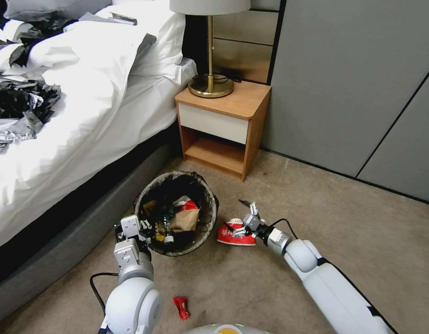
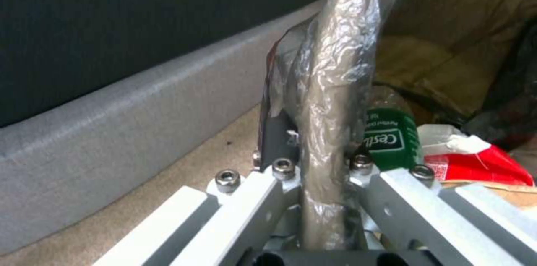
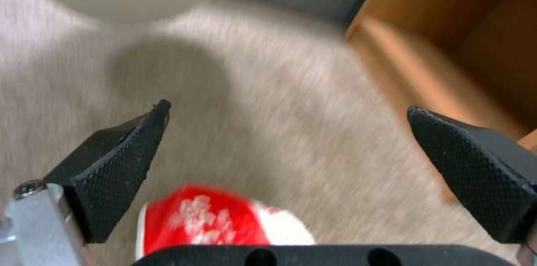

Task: Pick up the trash bin, then pick up the garbage from the floor and place it into the trash bin.

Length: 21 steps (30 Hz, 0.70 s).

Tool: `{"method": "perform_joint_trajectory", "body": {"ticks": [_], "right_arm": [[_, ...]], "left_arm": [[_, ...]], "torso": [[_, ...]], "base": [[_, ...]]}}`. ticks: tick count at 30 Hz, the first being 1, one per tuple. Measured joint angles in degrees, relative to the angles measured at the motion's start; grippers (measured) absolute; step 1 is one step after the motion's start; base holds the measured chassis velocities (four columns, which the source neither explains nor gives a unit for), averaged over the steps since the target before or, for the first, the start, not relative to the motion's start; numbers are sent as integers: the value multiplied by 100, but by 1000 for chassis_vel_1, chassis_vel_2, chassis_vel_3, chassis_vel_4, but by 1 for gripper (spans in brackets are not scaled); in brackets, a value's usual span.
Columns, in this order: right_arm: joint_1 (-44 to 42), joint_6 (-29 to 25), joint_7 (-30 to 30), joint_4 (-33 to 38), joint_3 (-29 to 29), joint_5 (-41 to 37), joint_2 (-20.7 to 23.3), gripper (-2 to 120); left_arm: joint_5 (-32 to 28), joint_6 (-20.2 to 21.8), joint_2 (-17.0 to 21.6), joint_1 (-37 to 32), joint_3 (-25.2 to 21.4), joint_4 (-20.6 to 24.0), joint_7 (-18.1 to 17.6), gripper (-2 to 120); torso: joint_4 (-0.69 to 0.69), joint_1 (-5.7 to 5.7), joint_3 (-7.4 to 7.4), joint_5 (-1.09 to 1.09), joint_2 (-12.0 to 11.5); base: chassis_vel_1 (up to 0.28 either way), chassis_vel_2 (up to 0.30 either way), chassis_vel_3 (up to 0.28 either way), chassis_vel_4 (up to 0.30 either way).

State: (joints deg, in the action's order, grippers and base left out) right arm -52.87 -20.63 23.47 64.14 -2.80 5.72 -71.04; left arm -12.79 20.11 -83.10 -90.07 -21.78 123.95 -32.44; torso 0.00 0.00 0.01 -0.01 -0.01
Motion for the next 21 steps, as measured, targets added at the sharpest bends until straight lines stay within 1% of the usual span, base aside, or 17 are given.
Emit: {"method": "perform_joint_trajectory", "body": {"ticks": [1, 2, 3, 4, 6, 9, 11, 13, 14, 17, 21], "right_arm": [[104, 31, -2, -246, 74, 50, -77, 100], [104, 31, -2, -246, 74, 50, -77, 100], [229, 55, -12, -510, 138, 124, -165, 100], [320, 69, -14, -717, 164, 222, -232, 100], [369, 70, -16, -836, 166, 282, -268, 100], [664, 6, -31, -1534, 108, 602, -502, 100], [713, -5, -45, -1657, 88, 646, -539, 100], [868, -28, -112, -2053, 14, 748, -658, 100], [868, -28, -112, -2053, 14, 748, -658, 100], [1102, -34, -253, -2561, -110, 729, -816, 100], [1193, 32, -379, -2802, -174, 682, -882, 100]], "left_arm": [[10, 0, -5, -8, 13, -11, 0, 0], [10, 0, -5, -8, 13, -11, 0, 0], [25, 0, -9, -16, 22, -13, -1, 0], [34, 0, -13, -21, 29, -13, 0, 0], [39, 0, -15, -25, 29, -13, 1, 0], [76, -5, -31, -75, 34, -13, 2, 0], [85, -9, -33, -83, 34, -13, 2, 0], [111, -21, -43, -110, 38, -13, 2, 0], [111, -21, -43, -110, 38, -13, 2, 0], [140, -39, -54, -148, 44, -13, 2, 0], [149, -46, -56, -160, 49, -6, 4, 0]], "torso": [[0, 0, 0, 3, 0], [0, 0, 0, 3, 0], [0, 0, 0, 0, 0], [1, 0, 0, 2, 0], [1, 0, 0, 2, 0], [1, 0, 0, 2, 0], [1, 0, 0, 0, 0], [1, 0, 0, 2, 0], [1, 0, 0, 2, 0], [1, 0, 0, 1, 0], [1, 0, -1, 1, 0]], "base": [[0, 0, 0, 0], [0, 0, 0, 0], [0, 0, 0, 0], [0, 0, 0, 0], [0, 0, 0, 0], [0, 0, 0, 0], [0, 0, 0, 0], [0, 0, 0, 0], [0, 0, 0, 0], [0, 0, 0, 0], [0, 0, 0, 0]]}}
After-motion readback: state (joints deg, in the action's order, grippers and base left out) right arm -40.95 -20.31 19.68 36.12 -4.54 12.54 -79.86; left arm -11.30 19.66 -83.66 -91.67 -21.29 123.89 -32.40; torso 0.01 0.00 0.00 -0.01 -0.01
